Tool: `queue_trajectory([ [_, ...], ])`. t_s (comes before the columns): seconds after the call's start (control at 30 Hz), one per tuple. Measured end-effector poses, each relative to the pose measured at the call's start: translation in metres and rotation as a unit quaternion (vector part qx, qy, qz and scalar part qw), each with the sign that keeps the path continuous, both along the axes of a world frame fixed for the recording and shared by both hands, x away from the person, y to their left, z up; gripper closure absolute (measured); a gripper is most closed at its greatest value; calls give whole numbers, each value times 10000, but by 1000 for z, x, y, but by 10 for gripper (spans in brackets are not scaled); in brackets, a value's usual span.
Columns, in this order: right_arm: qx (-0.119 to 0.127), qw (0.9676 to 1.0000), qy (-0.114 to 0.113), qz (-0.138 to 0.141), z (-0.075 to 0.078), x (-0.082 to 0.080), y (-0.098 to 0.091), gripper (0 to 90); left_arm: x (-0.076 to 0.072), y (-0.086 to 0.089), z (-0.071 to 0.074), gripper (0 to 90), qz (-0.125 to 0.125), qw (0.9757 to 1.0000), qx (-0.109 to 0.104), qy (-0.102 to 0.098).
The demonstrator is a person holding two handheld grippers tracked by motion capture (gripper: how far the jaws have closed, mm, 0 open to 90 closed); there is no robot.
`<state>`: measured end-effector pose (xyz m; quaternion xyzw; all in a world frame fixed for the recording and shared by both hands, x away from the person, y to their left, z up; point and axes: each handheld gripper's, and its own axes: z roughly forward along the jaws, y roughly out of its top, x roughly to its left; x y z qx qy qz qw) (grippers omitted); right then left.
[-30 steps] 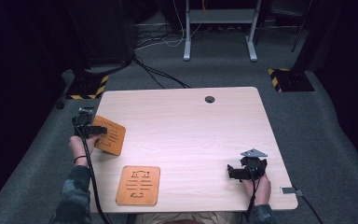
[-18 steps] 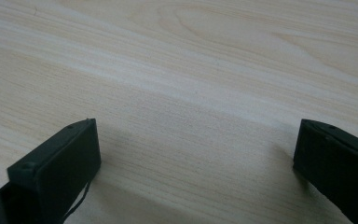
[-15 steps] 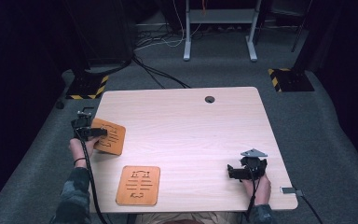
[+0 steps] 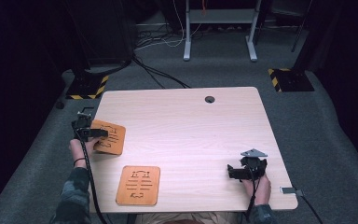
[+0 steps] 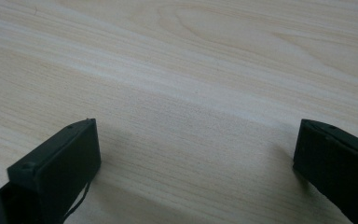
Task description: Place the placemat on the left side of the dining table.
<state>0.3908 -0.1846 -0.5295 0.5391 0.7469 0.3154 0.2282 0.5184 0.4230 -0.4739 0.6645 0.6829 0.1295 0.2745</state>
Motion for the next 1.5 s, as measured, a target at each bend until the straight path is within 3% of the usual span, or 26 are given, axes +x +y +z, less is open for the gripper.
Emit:
queue_trajectory([
  [0.33, 0, 10000, -2, -1, 0, 0, 0, 0, 4, 3, -5, 328, -125, 9999, -32, 65],
  [0.77, 1, 10000, 0, -2, 0, 0, 0, 0, 7, 3, -10, 280, -87, 9998, -95, 145],
  [1.03, 2, 10000, 0, -2, 0, 0, 0, 0, 10, 1, -12, 237, -176, 9996, 28, 217],
  [1.5, 1, 10000, -1, 0, 0, 0, 0, 0, 12, 0, -16, 174, -123, 9994, 135, 287],
])
